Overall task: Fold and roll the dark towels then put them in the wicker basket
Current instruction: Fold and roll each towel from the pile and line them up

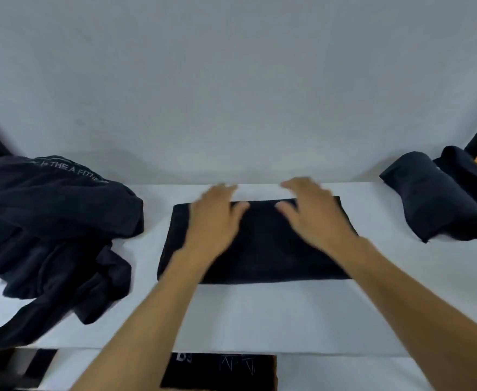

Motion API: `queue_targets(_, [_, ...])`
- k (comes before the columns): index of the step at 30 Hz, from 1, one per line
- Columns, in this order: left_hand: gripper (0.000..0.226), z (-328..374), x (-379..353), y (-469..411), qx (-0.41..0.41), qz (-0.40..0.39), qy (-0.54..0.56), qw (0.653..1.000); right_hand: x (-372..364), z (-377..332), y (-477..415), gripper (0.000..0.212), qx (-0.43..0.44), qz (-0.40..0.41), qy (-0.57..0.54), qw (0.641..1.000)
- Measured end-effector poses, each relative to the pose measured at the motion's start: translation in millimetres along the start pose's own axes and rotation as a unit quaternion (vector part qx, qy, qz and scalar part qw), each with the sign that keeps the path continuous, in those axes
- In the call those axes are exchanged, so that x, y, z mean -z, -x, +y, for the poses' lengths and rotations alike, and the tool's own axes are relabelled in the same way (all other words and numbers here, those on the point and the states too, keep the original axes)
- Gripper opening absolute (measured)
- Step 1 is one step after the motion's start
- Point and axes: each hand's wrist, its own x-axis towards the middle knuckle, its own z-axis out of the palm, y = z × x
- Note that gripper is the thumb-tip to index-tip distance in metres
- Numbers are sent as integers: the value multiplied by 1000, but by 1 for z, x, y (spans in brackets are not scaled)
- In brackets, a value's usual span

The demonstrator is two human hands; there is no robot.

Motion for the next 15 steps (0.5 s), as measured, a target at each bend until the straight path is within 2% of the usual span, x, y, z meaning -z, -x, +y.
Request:
queue_targets(2, [60, 5, -17, 16, -31, -111, -76, 990, -21, -15, 11, 53, 38, -109, 42, 992])
queue_targets(4, [66, -21, -15, 23, -34, -146, -150, 977, -25, 3, 15, 58, -3, -166, 92, 982])
queue_targets(7, [70, -62, 7, 27, 4, -159, -164, 973, -12, 40, 14, 59, -70, -166, 119, 976])
queue_targets(9, [78, -72, 18, 35, 10, -137, -201, 970, -1, 55, 14, 59, -97, -148, 103, 979])
queue_targets(10, [85, -70, 22, 42, -16, -110, -223, 969, 4, 59, 15, 56, -105, -130, 85, 982])
queue_targets(12, [89, -57, 25, 63, -120, -78, -188, 972, 15, 60, 20, 42, -122, -93, 36, 987])
queue_targets(13, [81, -49, 22, 74, -192, -67, -158, 966, 21, 59, 24, 34, -136, -80, 7, 987])
queue_targets(15, [47, -37, 15, 92, -304, -29, -125, 944, 34, 54, 32, 24, -176, -70, -52, 981])
